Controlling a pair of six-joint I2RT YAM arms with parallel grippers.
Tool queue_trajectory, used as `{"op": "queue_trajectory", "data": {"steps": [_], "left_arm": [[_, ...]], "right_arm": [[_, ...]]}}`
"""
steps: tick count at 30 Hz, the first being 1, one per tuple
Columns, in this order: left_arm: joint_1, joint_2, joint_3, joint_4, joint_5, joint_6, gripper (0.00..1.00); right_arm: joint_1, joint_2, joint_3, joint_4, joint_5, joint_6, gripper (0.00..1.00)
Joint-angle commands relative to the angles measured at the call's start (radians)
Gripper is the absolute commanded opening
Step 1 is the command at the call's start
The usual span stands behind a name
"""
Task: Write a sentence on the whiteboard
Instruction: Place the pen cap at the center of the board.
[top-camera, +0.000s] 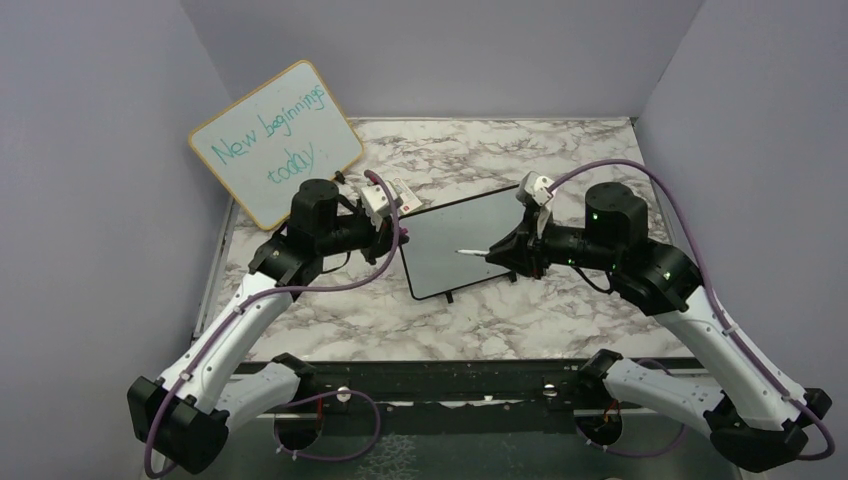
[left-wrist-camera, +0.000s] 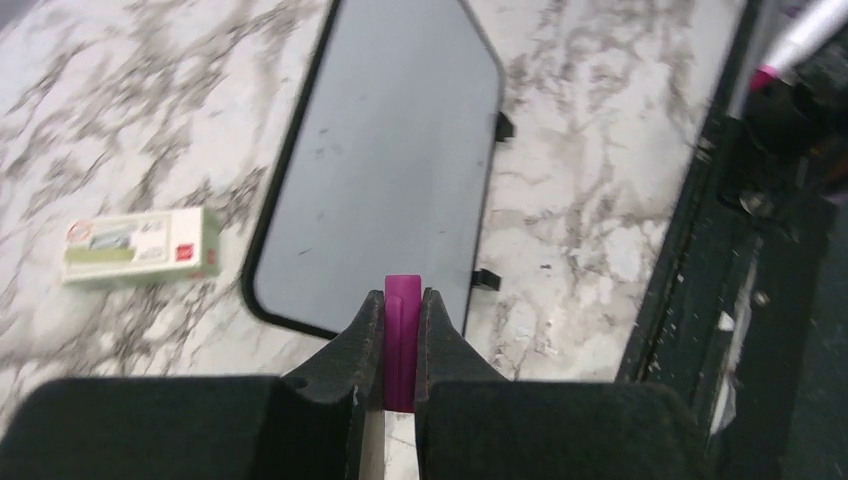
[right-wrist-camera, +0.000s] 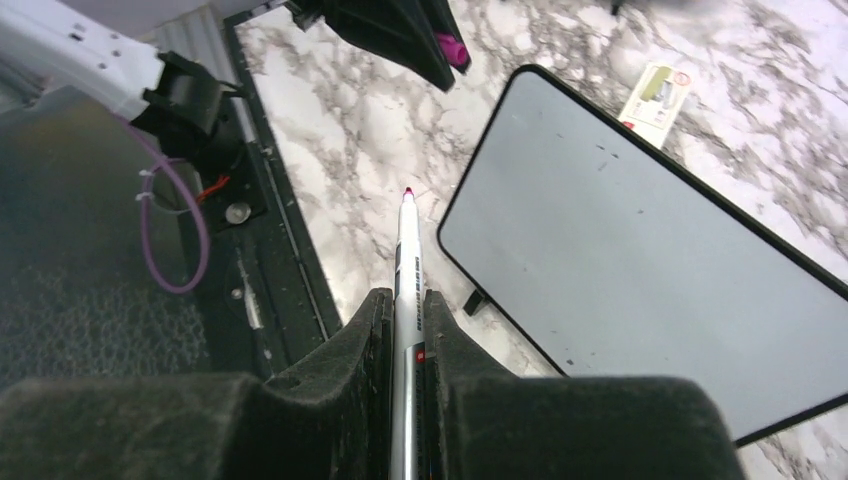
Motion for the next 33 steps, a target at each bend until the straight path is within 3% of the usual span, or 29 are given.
{"op": "queue_trajectory", "data": {"steps": [1, 7, 17, 24, 33], "left_arm": [[0.003, -0.017, 0.043, 0.033, -0.383, -0.218, 0.00], [0.049, 0.044, 0.048, -0.026, -0.626, -0.373, 0.00], [0.149, 0.176, -0.098, 0.075, -0.740, -0.517, 0.00], [0.198, 0.308, -0.181, 0.195, -0.737, -0.604, 0.00], [0.211, 0.476, -0.192, 0.271, -0.777, -0.695, 0.11]], "right_arm": [[0.001, -0.012, -0.043, 0.104, 0.137, 0.043, 0.00], [0.002, -0.014, -0.065, 0.114, 0.236, 0.056, 0.00], [0.001, -0.044, -0.135, 0.185, 0.362, 0.113, 0.00], [0.002, -0.030, -0.178, 0.201, 0.405, 0.106, 0.00], [0.002, -0.028, -0.208, 0.229, 0.434, 0.096, 0.00]]}}
